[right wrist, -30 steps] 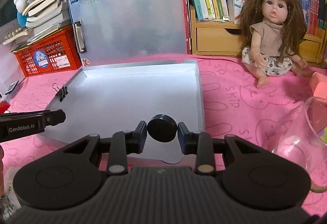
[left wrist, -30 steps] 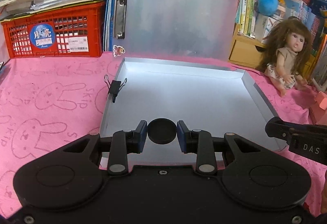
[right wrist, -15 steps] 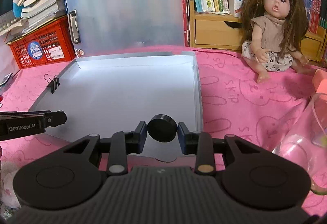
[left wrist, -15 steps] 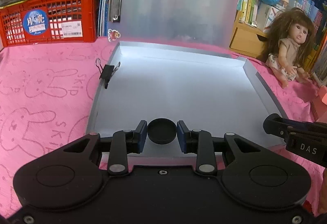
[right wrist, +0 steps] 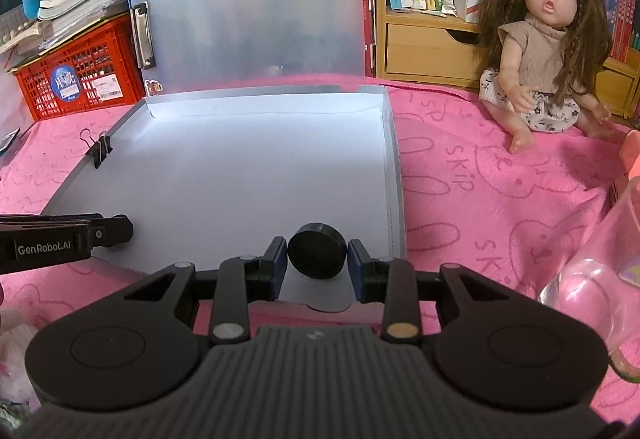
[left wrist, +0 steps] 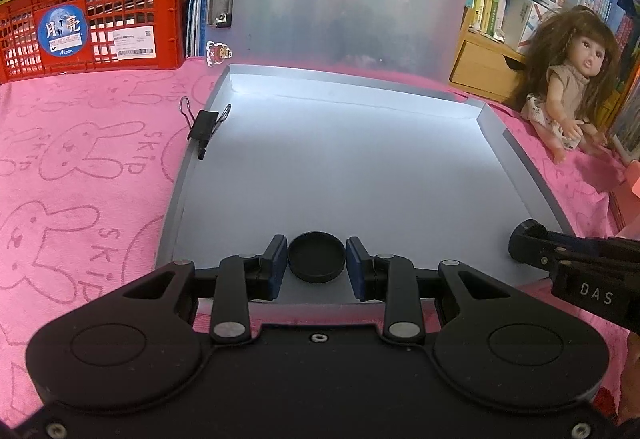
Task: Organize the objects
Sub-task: 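Carry the black lid into the white box and open the right tool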
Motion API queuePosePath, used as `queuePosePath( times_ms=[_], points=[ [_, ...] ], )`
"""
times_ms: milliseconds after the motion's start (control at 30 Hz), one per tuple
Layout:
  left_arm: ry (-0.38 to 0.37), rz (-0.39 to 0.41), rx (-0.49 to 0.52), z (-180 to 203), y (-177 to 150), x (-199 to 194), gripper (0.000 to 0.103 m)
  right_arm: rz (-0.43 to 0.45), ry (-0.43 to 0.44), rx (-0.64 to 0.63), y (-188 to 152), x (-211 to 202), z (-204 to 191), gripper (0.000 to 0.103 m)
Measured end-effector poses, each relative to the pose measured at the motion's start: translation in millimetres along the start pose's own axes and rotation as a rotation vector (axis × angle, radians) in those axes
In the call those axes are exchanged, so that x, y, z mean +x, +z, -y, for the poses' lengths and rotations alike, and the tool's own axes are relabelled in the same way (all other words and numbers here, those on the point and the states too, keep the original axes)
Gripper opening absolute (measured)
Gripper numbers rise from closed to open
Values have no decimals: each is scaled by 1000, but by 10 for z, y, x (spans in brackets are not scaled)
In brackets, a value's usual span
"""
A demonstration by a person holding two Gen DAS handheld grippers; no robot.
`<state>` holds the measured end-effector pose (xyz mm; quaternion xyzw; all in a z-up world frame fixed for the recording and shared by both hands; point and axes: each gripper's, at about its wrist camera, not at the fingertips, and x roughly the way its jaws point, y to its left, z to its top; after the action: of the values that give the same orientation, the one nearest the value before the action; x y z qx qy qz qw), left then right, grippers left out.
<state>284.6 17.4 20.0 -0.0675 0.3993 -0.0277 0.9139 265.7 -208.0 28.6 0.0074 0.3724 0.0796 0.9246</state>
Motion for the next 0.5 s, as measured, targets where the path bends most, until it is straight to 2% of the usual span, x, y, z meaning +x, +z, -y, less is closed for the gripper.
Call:
queuePosePath(
  times_ms=[67,100,167,267,400,500],
  points=[
    [-3,1,0,-3,0,-2,33,-6,7,9,-4,7,9,42],
    [-9,2,-1,-3,1,-13,39,-2,10,12,-2,3,15,43],
    [-15,19,-4,-8,7,-62,47,12,20,25,7,-24,33,55],
    [-20,46,-1,-3,29,-163,56,35,37,48,46,-105,72,59],
    [-46,90,10,0,41,-382,73,73,52,65,96,-269,107,61],
    [-53,126,38,20,26,-572,76,101,69,73,88,-436,126,63]
  ],
)
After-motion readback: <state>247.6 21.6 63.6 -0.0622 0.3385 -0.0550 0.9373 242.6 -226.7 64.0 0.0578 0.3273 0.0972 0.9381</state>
